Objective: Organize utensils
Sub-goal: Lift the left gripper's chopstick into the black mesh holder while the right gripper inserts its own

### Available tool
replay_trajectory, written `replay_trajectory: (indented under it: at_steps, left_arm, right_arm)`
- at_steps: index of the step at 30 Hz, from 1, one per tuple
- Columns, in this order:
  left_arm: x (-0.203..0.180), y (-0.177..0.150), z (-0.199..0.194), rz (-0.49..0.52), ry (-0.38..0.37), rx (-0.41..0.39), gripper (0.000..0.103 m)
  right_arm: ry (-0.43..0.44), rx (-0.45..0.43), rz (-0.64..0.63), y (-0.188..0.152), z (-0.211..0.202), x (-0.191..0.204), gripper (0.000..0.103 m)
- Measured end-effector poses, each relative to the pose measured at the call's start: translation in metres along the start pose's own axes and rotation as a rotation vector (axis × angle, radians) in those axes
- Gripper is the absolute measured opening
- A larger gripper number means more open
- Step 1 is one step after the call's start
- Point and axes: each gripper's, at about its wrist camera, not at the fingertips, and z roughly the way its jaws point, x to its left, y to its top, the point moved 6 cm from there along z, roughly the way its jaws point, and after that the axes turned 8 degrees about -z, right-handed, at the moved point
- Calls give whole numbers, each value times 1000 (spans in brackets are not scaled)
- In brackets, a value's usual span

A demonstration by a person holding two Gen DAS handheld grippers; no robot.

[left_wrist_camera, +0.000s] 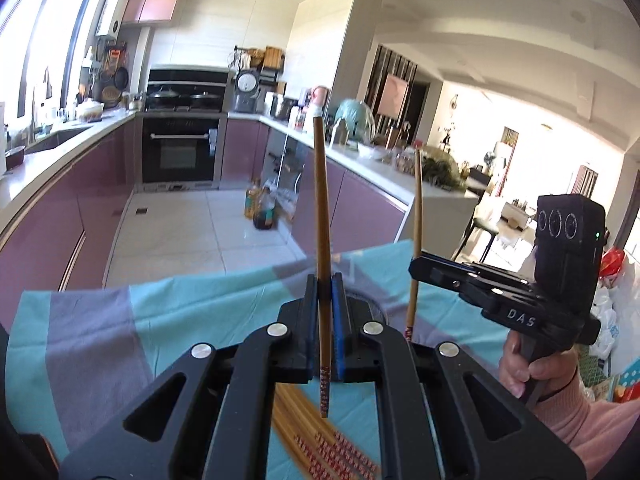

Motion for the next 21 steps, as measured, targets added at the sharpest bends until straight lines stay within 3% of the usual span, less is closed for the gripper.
replay_trajectory:
  at_steps: [6, 10, 13, 21]
  left_arm:
    - [-29, 40, 12, -11, -40, -54, 7]
    - [-44, 50, 29, -1, -24, -58, 7]
    - [-52, 41, 48, 11, 12, -48, 7]
    - [-45, -7, 101, 14, 44, 85, 7]
  right_arm:
    - [-57, -53, 14, 27, 15, -23, 6]
    - [-99, -51, 5, 28, 28, -33, 6]
    - [-119, -24, -9, 20, 43, -39, 6]
    - [-90, 162, -6, -20, 81, -40, 6]
